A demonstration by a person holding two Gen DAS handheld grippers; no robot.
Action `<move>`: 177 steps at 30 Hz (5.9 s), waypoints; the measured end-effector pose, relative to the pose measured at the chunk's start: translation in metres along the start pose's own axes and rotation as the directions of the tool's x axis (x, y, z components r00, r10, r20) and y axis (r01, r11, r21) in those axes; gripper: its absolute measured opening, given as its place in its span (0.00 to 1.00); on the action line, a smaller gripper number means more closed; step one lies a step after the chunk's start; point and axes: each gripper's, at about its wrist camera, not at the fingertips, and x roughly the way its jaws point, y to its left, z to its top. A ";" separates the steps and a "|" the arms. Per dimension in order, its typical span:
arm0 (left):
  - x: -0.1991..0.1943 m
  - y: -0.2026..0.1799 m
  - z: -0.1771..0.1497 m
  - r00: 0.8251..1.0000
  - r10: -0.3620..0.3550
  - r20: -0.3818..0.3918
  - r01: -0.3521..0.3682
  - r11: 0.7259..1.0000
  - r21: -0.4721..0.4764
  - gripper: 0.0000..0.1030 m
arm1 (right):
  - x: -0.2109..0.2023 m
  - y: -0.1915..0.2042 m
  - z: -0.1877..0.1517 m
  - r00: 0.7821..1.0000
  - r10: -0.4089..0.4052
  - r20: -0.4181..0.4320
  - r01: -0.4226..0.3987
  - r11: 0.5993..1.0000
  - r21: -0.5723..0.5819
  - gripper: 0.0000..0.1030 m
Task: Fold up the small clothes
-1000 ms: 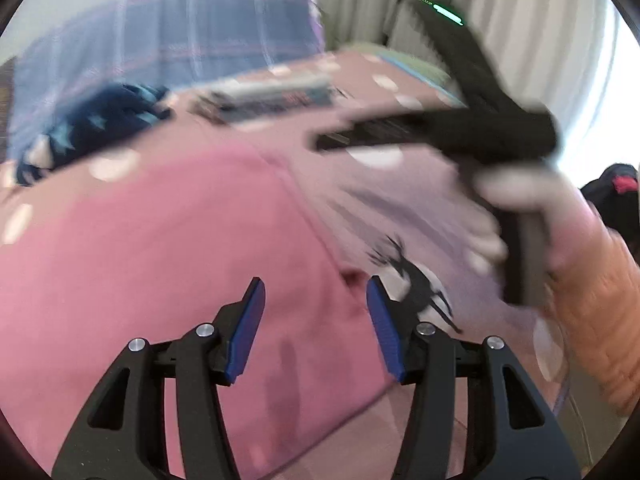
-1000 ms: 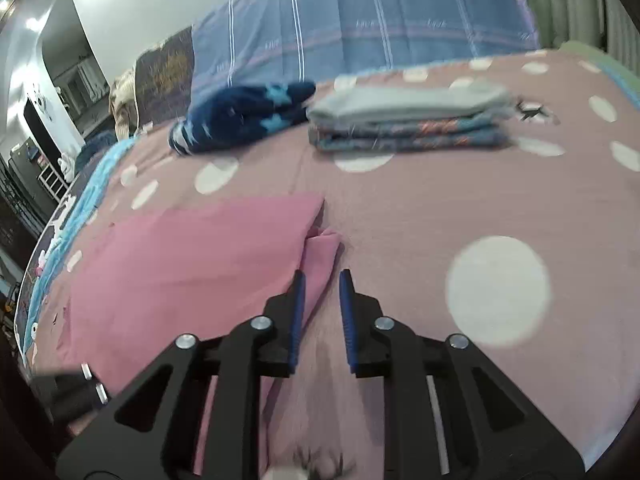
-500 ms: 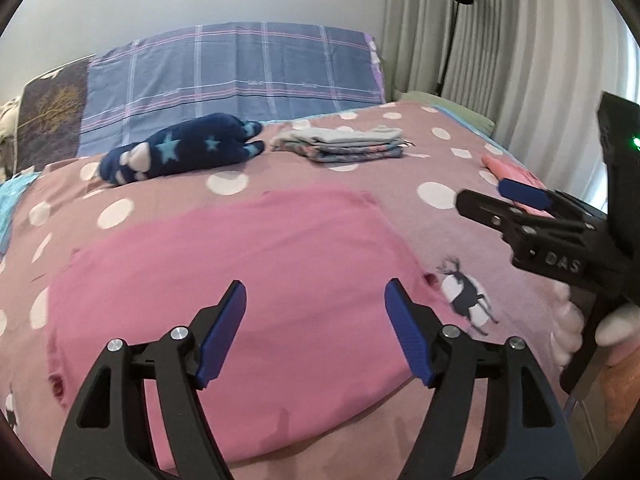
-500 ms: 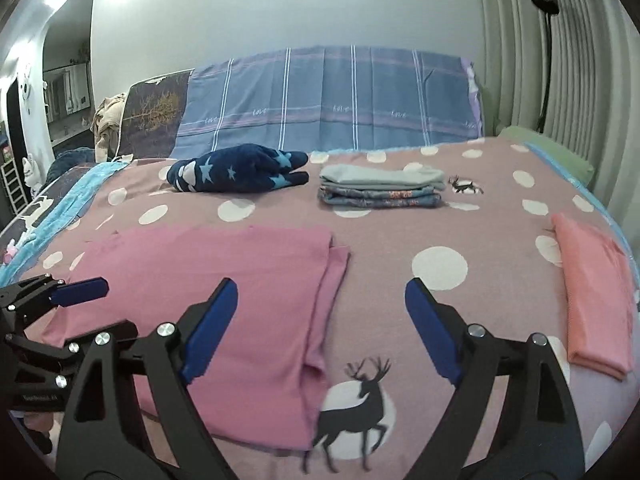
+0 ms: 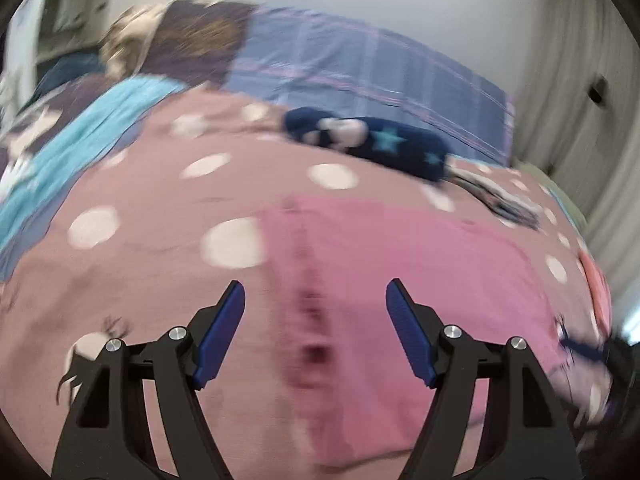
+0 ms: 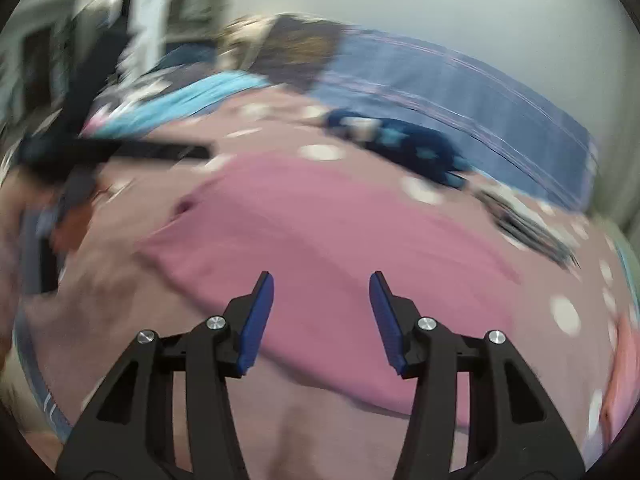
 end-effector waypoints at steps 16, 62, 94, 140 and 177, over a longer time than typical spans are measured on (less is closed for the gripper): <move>0.123 0.036 0.041 0.934 -0.237 -0.268 0.222 0.971 -0.085 0.71 | 0.064 0.126 0.016 0.988 0.087 -0.130 -0.115 0.967 -0.226 0.57; 0.161 0.022 0.058 0.869 -0.417 -0.265 0.382 0.907 -0.175 0.10 | 0.103 0.142 0.040 0.991 -0.114 -0.074 0.095 0.970 -0.225 0.04; 0.166 -0.307 0.070 0.894 -0.212 -0.395 0.330 0.907 0.261 0.09 | -0.010 -0.154 -0.063 0.993 0.069 0.098 -0.117 0.751 0.650 0.04; 0.017 -0.225 -0.100 0.974 0.170 -0.148 -0.057 0.821 0.568 0.56 | 0.009 -0.229 -0.172 0.935 0.325 0.142 -0.278 0.423 0.862 0.16; 0.013 -0.200 -0.107 0.979 0.136 -0.149 -0.056 0.893 0.446 0.68 | -0.019 -0.242 -0.177 0.960 0.250 0.126 -0.221 0.400 0.890 0.07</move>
